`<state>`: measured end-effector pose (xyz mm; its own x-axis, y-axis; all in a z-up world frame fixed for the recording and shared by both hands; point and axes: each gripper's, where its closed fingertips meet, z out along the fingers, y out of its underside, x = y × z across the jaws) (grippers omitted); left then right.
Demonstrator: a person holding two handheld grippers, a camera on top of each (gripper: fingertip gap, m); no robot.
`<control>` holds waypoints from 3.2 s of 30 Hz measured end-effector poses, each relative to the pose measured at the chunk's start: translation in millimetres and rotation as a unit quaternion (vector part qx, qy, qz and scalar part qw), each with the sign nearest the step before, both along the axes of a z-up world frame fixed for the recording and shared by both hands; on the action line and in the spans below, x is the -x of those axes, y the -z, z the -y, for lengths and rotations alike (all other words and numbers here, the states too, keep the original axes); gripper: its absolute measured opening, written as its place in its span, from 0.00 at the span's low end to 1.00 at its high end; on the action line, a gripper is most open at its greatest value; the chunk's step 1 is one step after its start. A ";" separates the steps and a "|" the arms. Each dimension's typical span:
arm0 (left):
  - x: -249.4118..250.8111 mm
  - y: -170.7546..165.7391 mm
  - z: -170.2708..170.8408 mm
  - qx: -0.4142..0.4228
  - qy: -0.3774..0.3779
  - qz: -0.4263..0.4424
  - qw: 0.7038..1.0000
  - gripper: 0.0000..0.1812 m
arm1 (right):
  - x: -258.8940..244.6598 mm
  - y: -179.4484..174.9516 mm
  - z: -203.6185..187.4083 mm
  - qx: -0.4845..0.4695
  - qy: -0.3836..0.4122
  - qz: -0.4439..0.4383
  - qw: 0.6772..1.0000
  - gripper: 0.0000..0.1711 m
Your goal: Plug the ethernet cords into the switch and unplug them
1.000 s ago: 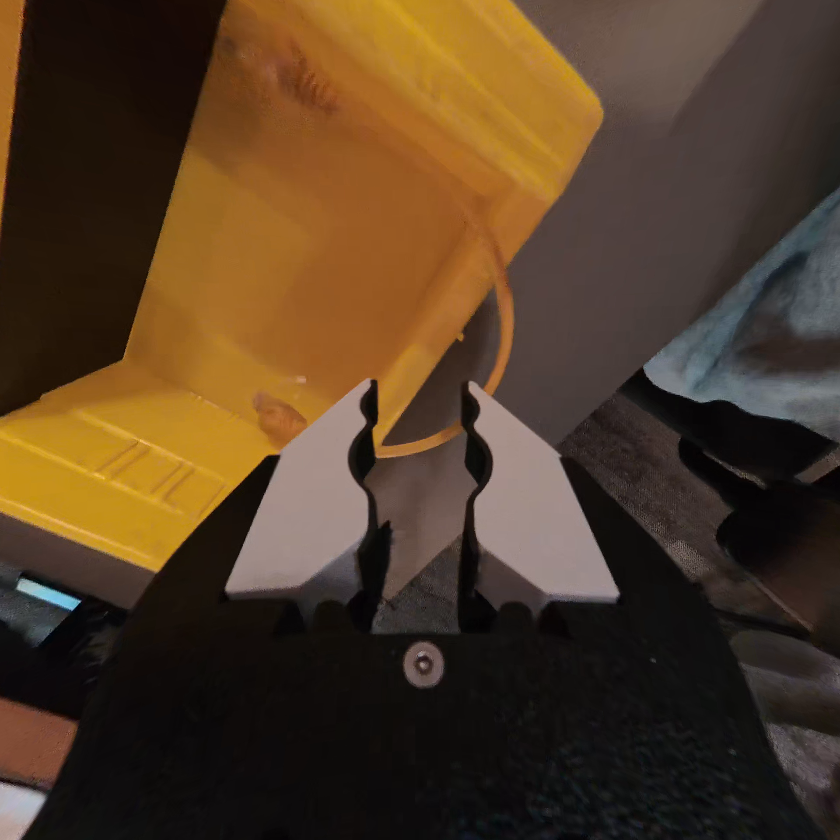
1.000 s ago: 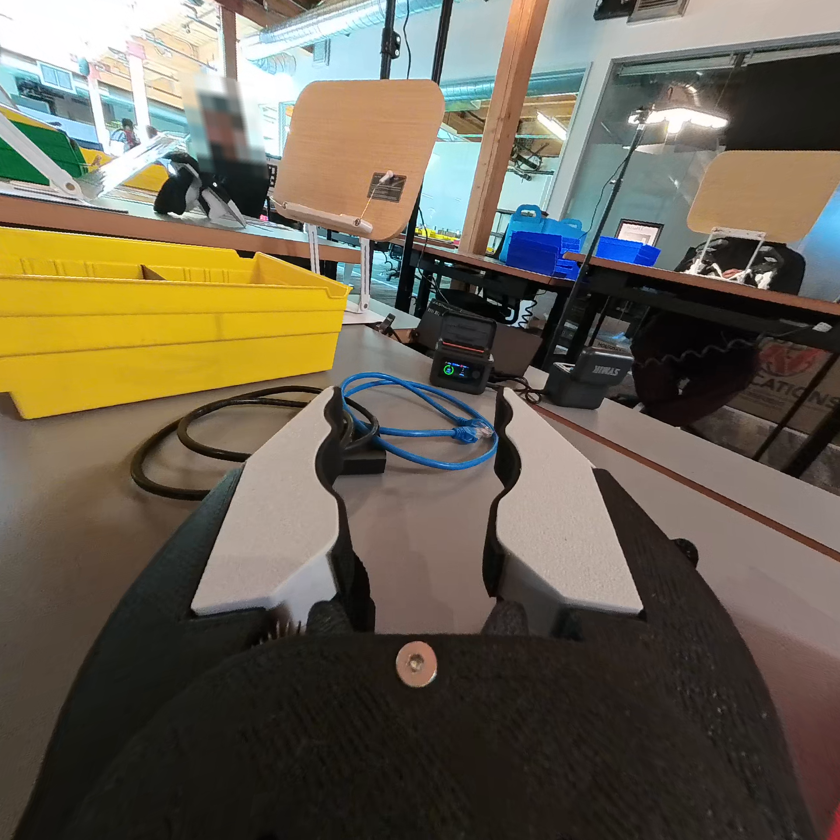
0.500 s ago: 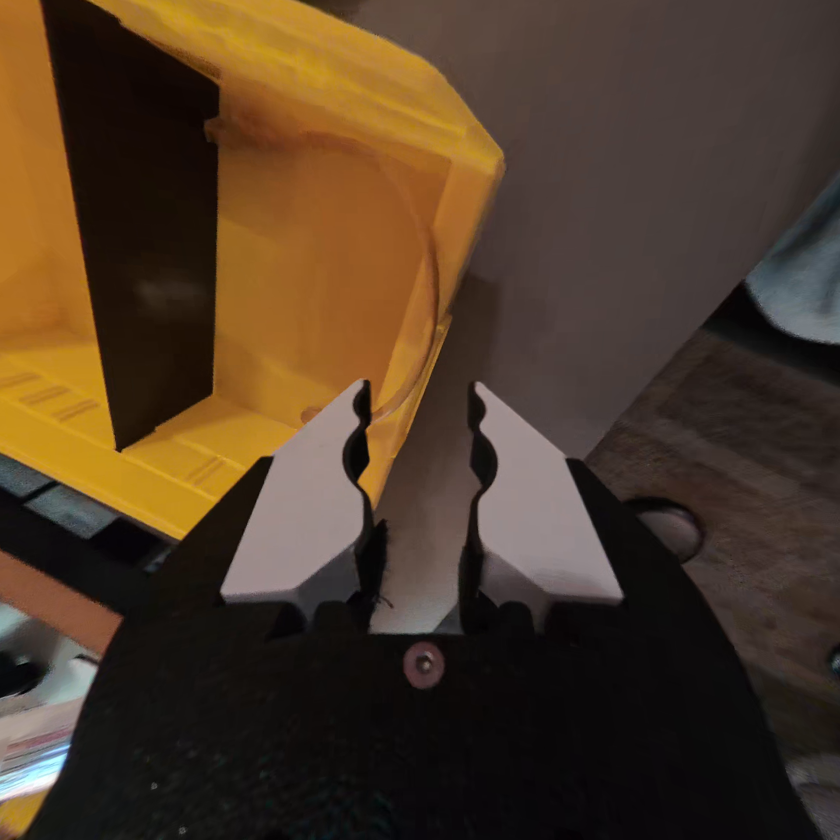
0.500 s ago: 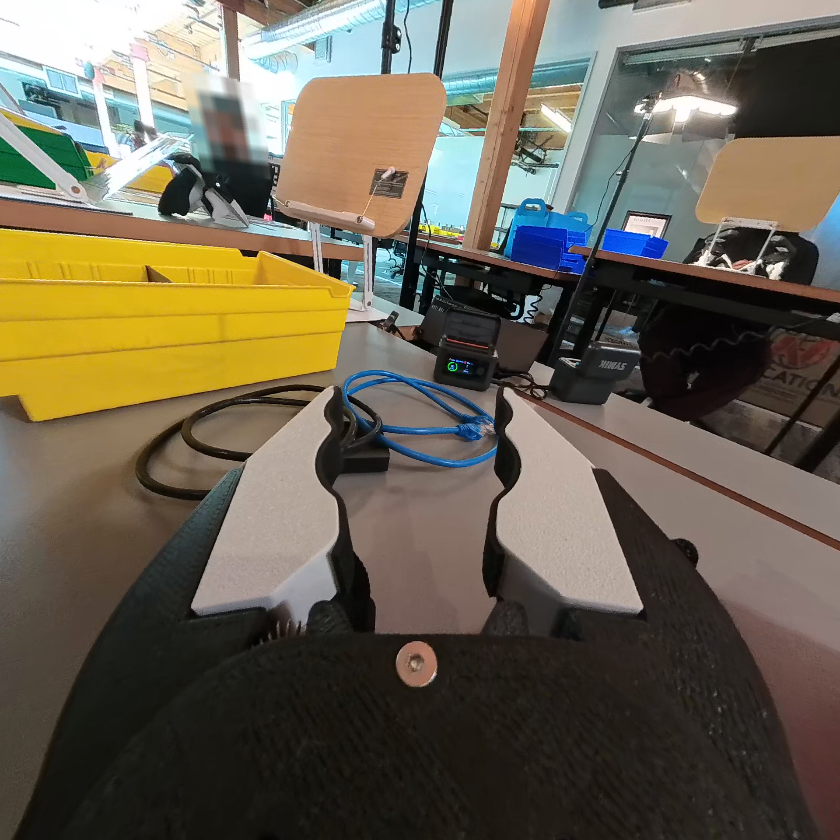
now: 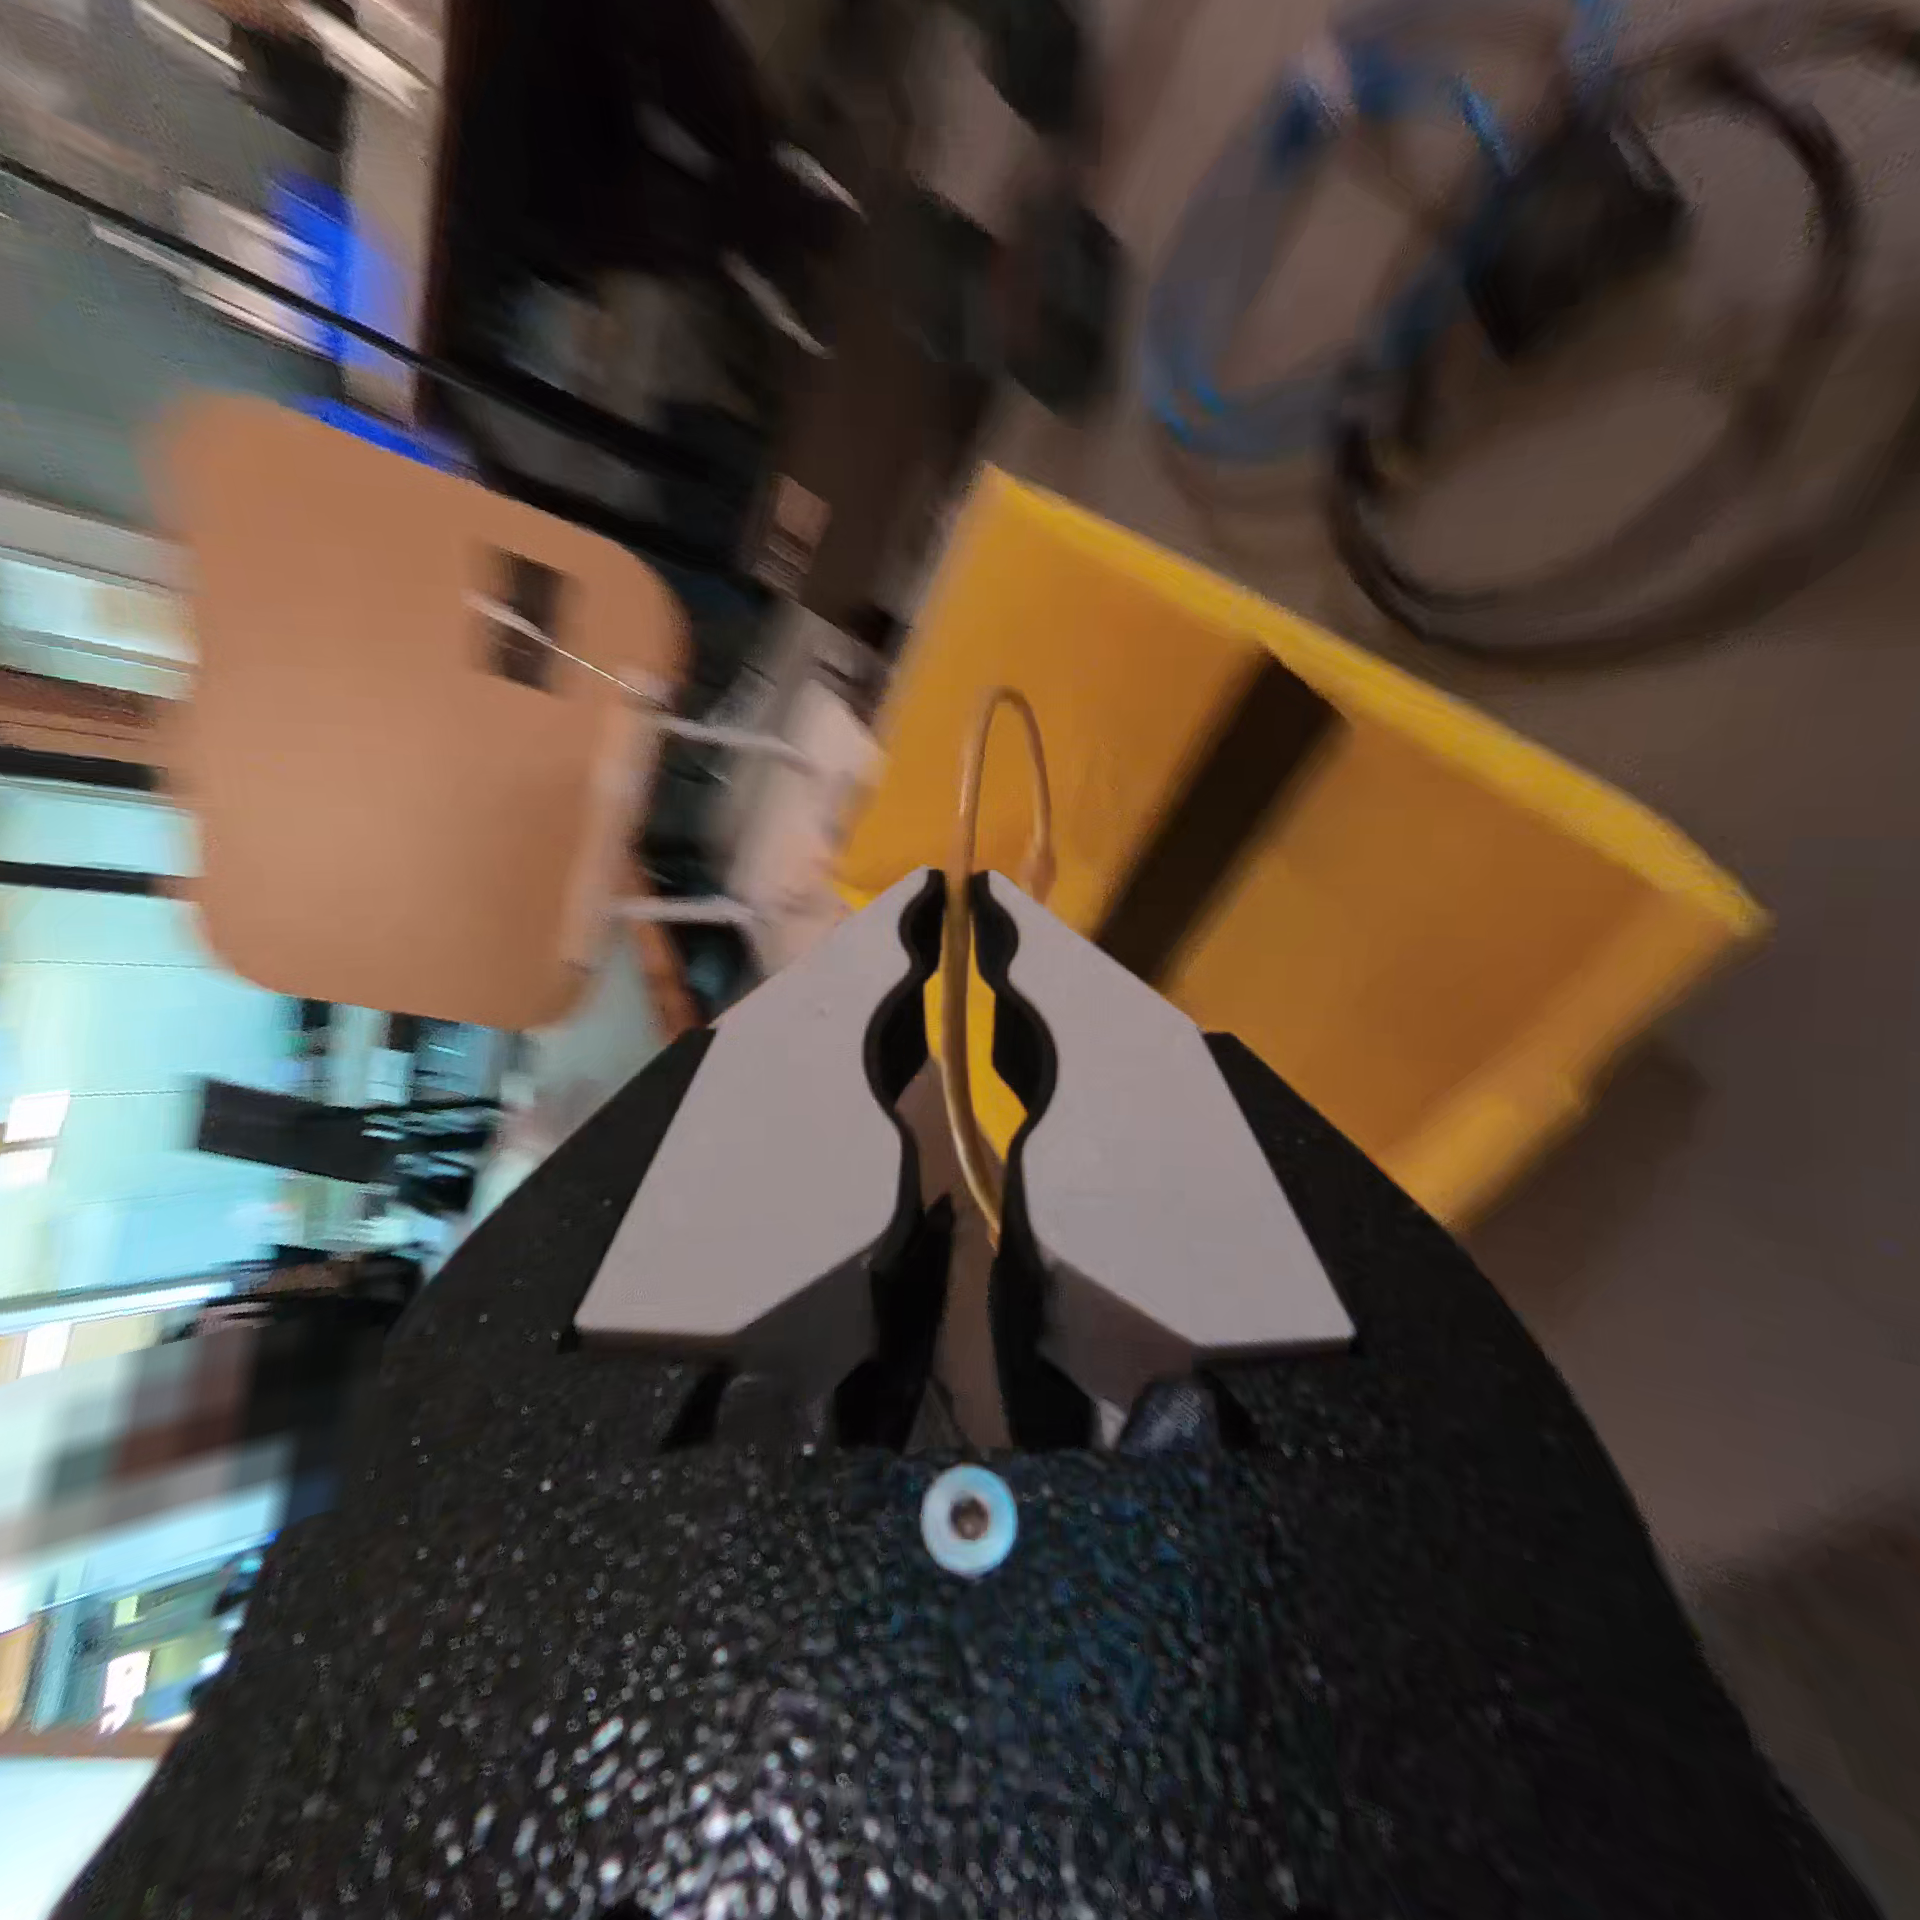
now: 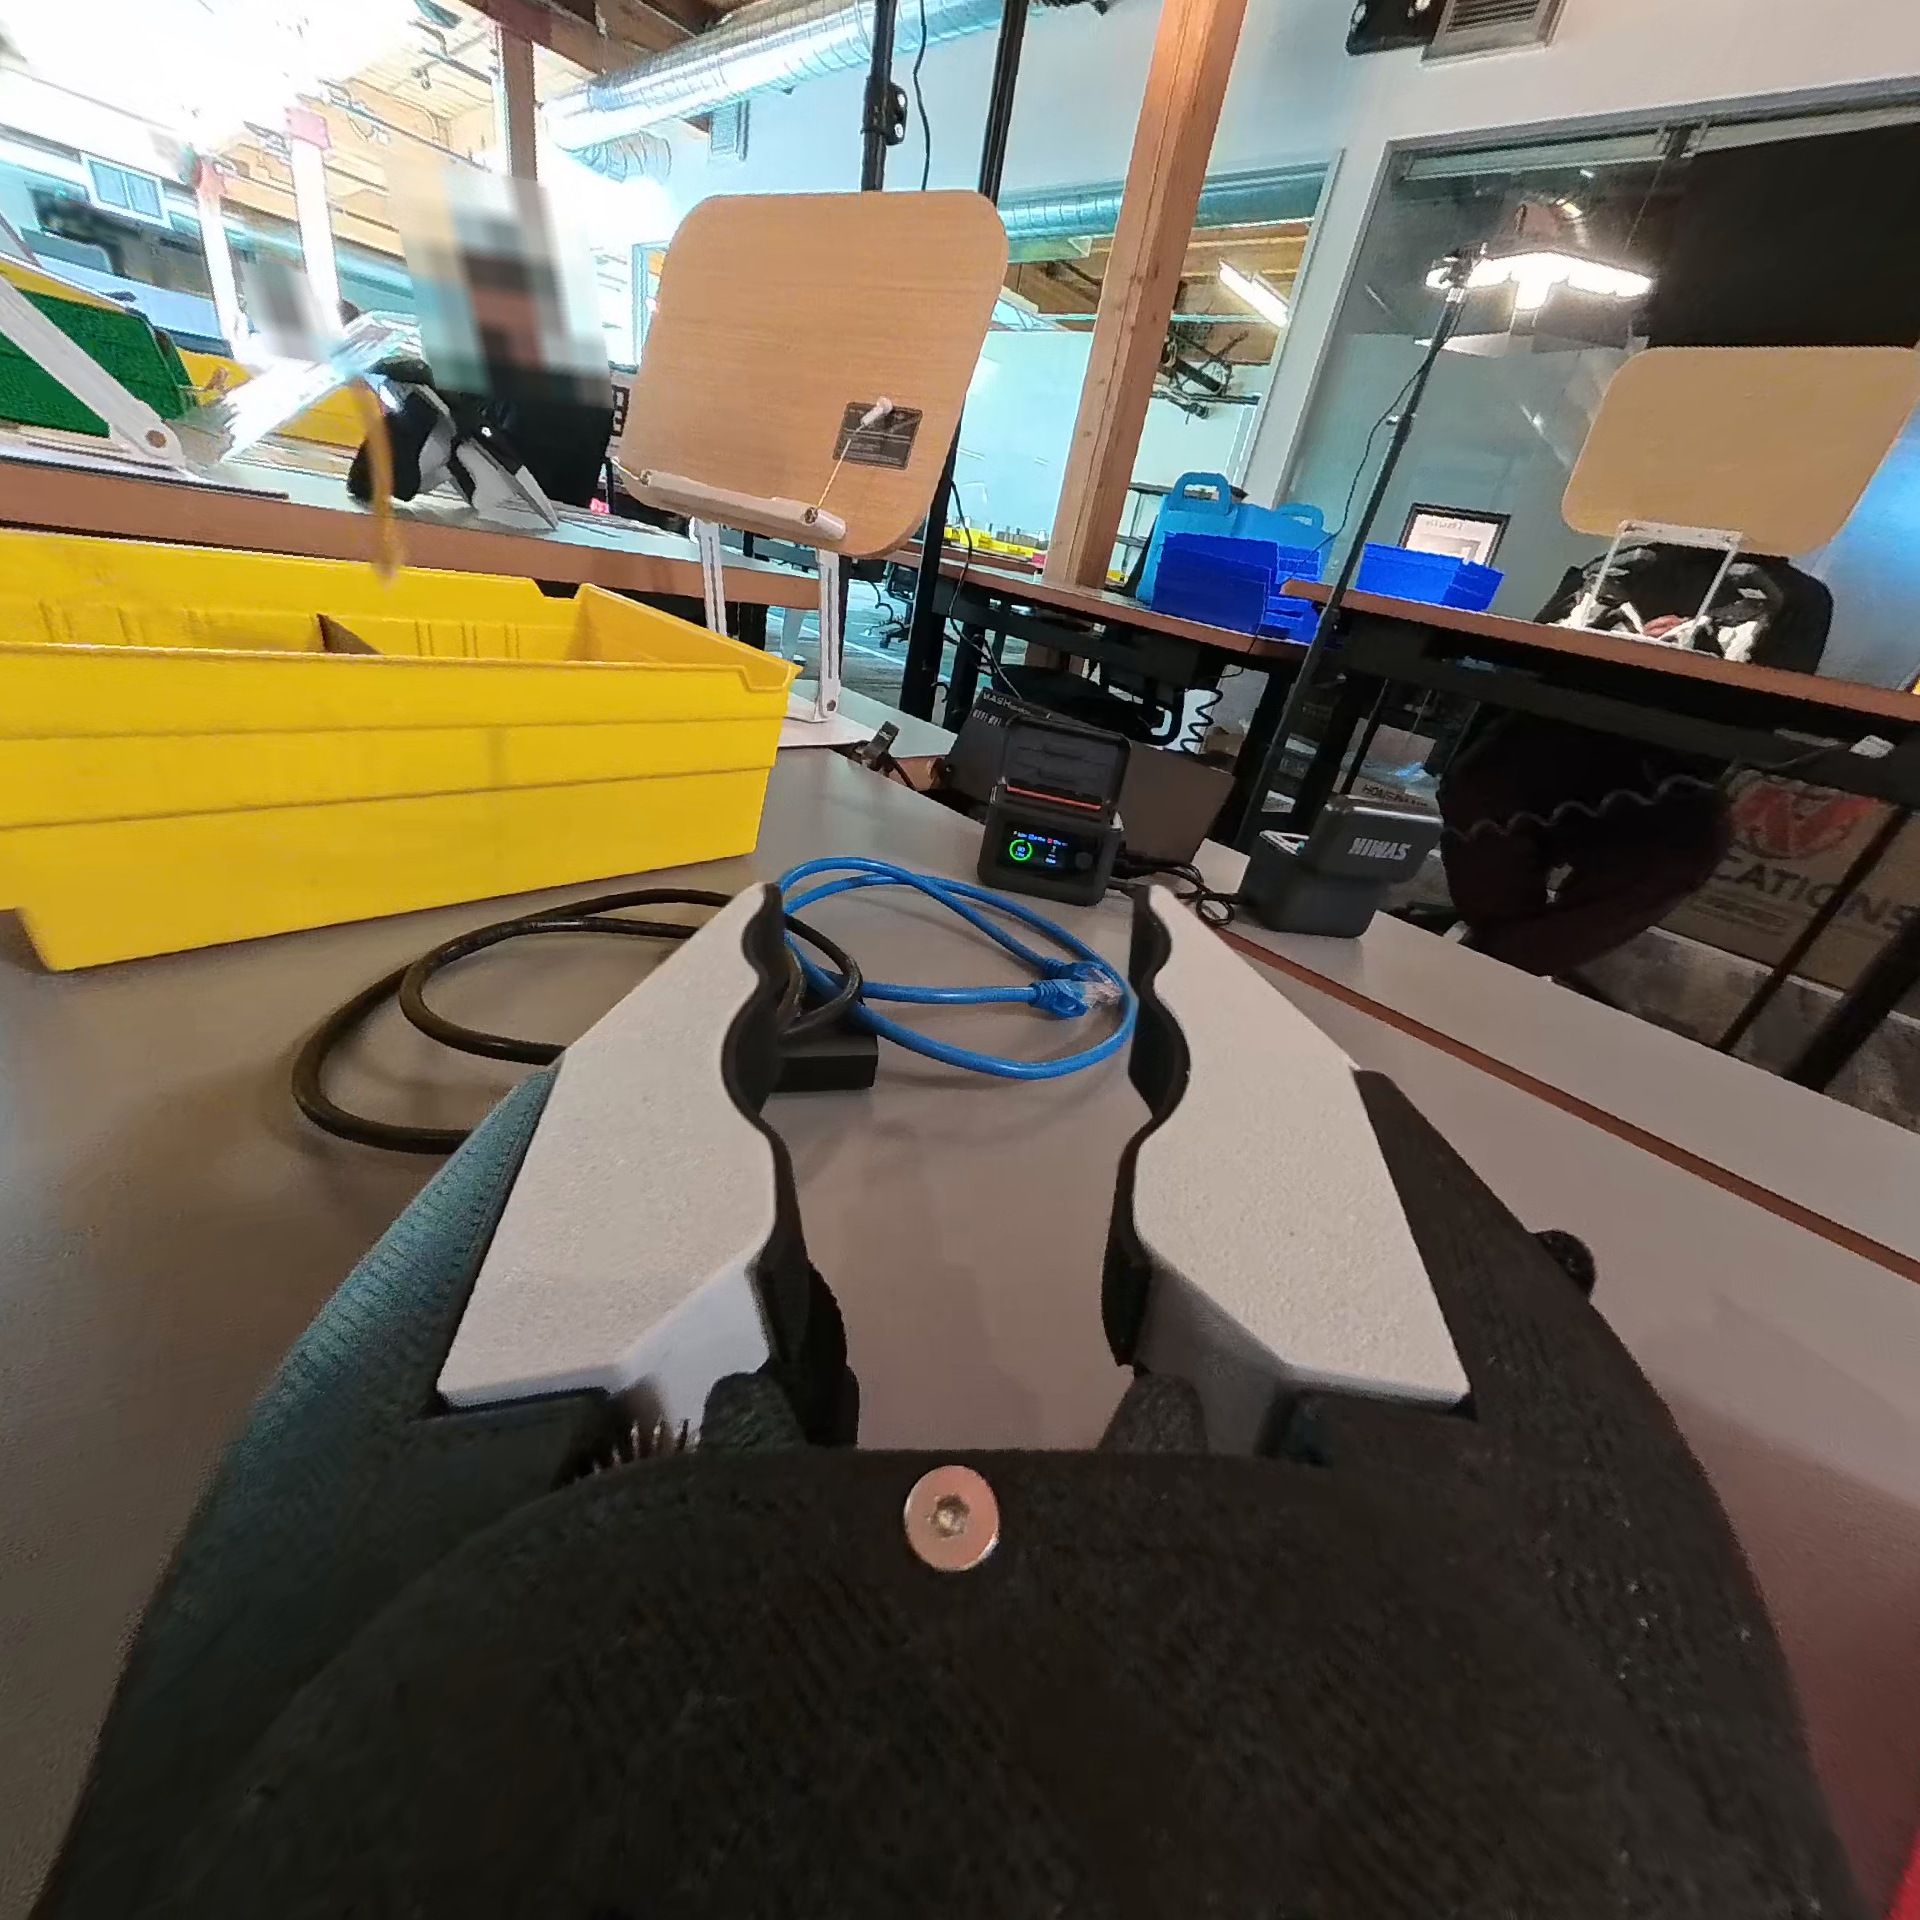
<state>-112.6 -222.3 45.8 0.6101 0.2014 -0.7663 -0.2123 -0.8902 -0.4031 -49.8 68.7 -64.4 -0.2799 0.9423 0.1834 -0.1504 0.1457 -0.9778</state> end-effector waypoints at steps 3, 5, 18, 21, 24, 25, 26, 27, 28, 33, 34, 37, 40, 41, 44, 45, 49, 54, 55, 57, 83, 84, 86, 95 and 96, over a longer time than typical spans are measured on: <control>-3.7 -62.0 -41.1 -0.129 0.019 -0.170 0.977 0.01 | -0.7 -1.6 -2.5 -0.001 0.006 -0.005 1.000 0.38; -8.8 -65.0 -74.0 -0.179 0.028 -0.207 0.961 0.01 | -1.1 -2.7 -5.3 -0.005 0.013 -0.011 1.000 0.37; -5.1 100.8 -290.6 -0.209 0.148 -0.070 0.964 0.02 | 5.5 0.2 -37.1 -0.016 0.082 -0.013 0.996 0.35; 8.7 112.1 -299.4 -0.247 0.134 -0.037 0.959 0.02 | 9.5 3.3 -41.8 -0.026 0.098 -0.010 0.995 0.35; 10.0 123.2 -301.1 -0.287 0.135 -0.006 0.948 0.02 | 13.9 4.1 -49.2 -0.033 0.121 -0.010 0.992 0.34; 8.6 126.6 -300.6 -0.304 0.138 0.004 0.943 0.02 | 15.5 3.7 -51.4 -0.033 0.126 -0.011 0.991 0.34; 7.2 128.6 -299.8 -0.319 0.140 0.012 0.937 0.03 | 17.5 2.4 -54.3 -0.034 0.133 -0.015 0.990 0.34; 6.5 128.5 -299.5 -0.329 0.142 0.021 0.933 0.03 | 20.2 0.9 -57.7 -0.034 0.141 -0.020 0.989 0.34; 7.1 125.3 -299.2 -0.343 0.141 0.026 0.929 0.06 | 24.1 -1.2 -61.6 -0.033 0.148 -0.026 0.988 0.33; 2.4 117.0 -303.7 -0.420 0.172 0.056 0.889 0.24 | 59.4 -6.4 -101.7 -0.007 0.211 -0.037 0.977 0.32; 3.8 115.2 -303.2 -0.433 0.173 0.064 0.882 0.25 | 66.2 -6.4 -110.4 0.005 0.220 -0.036 0.975 0.32; 11.0 116.7 -300.8 -0.461 0.161 0.104 0.866 0.26 | 82.4 -5.5 -124.5 0.041 0.220 -0.027 0.974 0.31; 4.5 112.0 -293.3 -0.478 0.174 0.133 0.851 0.24 | 91.1 3.4 -106.9 0.072 0.158 0.024 0.984 0.32; 5.4 112.2 -289.6 -0.480 0.168 0.136 0.850 0.23 | 90.7 9.9 -96.2 0.073 0.132 0.049 0.987 0.32; 7.5 117.9 -288.6 -0.476 0.159 0.153 0.852 0.23 | 82.8 24.0 -82.4 0.065 0.120 0.076 0.988 0.32; 9.0 122.9 -289.6 -0.471 0.150 0.164 0.854 0.23 | 83.0 22.7 -77.2 0.059 0.110 0.074 0.989 0.32; 10.4 135.5 -292.9 -0.463 0.137 0.210 0.850 0.24 | 81.0 19.1 -69.4 0.022 0.107 0.062 0.992 0.31; 11.4 139.0 -293.2 -0.463 0.134 0.221 0.848 0.24 | 81.6 22.4 -66.4 0.019 0.094 0.069 0.993 0.32; 10.3 140.9 -294.6 -0.456 0.135 0.222 0.851 0.24 | 81.3 21.8 -68.2 0.024 0.095 0.069 0.993 0.31; 7.9 142.1 -295.8 -0.448 0.140 0.217 0.856 0.24 | 79.5 18.7 -72.2 0.041 0.097 0.063 0.992 0.31; -0.8 133.3 -298.2 -0.437 0.170 0.162 0.868 0.19 | 65.6 4.1 -78.1 0.023 0.121 0.015 0.992 0.29; -0.7 132.6 -298.3 -0.436 0.172 0.157 0.869 0.19 | 65.3 3.9 -78.3 0.022 0.122 0.014 0.992 0.29; 2.3 130.3 -299.8 -0.438 0.173 0.140 0.871 0.19 | 64.9 3.6 -79.6 0.017 0.125 0.012 0.992 0.29; 26.0 118.4 -286.7 -0.502 0.126 0.126 0.846 0.16 | 52.2 5.7 -76.6 -0.011 0.114 0.007 0.993 0.28; 28.5 118.9 -284.4 -0.506 0.118 0.130 0.844 0.17 | 48.5 6.3 -76.4 -0.015 0.112 0.007 0.994 0.28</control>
